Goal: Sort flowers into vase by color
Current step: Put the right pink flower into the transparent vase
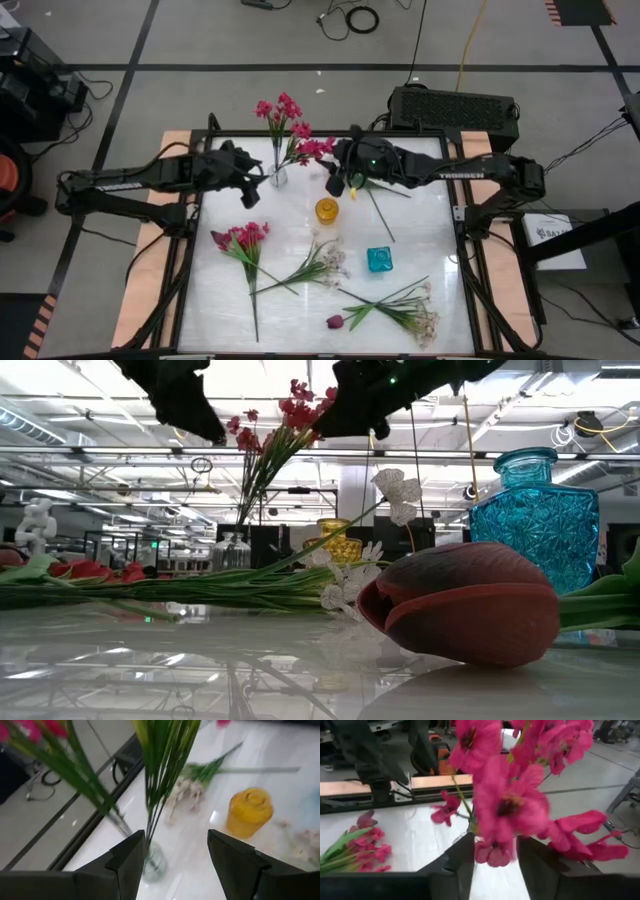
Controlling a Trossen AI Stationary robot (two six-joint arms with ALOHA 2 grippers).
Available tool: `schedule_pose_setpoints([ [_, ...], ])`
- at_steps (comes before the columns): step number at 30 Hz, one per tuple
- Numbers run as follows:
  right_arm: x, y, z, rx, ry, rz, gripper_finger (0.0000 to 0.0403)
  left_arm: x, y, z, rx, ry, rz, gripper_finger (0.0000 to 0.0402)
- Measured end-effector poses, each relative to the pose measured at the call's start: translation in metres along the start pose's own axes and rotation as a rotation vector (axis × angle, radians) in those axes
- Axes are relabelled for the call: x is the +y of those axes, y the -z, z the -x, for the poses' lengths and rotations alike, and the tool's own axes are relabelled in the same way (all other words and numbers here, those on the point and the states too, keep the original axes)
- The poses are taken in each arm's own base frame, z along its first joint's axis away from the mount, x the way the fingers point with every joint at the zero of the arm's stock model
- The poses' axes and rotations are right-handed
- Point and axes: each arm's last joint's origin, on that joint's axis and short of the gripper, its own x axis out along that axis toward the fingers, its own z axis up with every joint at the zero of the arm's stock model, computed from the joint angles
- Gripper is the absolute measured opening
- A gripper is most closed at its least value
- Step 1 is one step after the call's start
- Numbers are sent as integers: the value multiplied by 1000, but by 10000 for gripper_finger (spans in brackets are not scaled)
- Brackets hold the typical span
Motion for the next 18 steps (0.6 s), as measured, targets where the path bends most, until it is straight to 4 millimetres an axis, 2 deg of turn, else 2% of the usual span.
schedule_pose_setpoints([
  [9, -3, 18, -19, 55, 14, -2, 58, -11, 0, 2, -40, 49, -15, 221],
  [18, 1, 22, -30, 25, -54, -38, 15, -14, 3, 3, -13, 57, -26, 221],
])
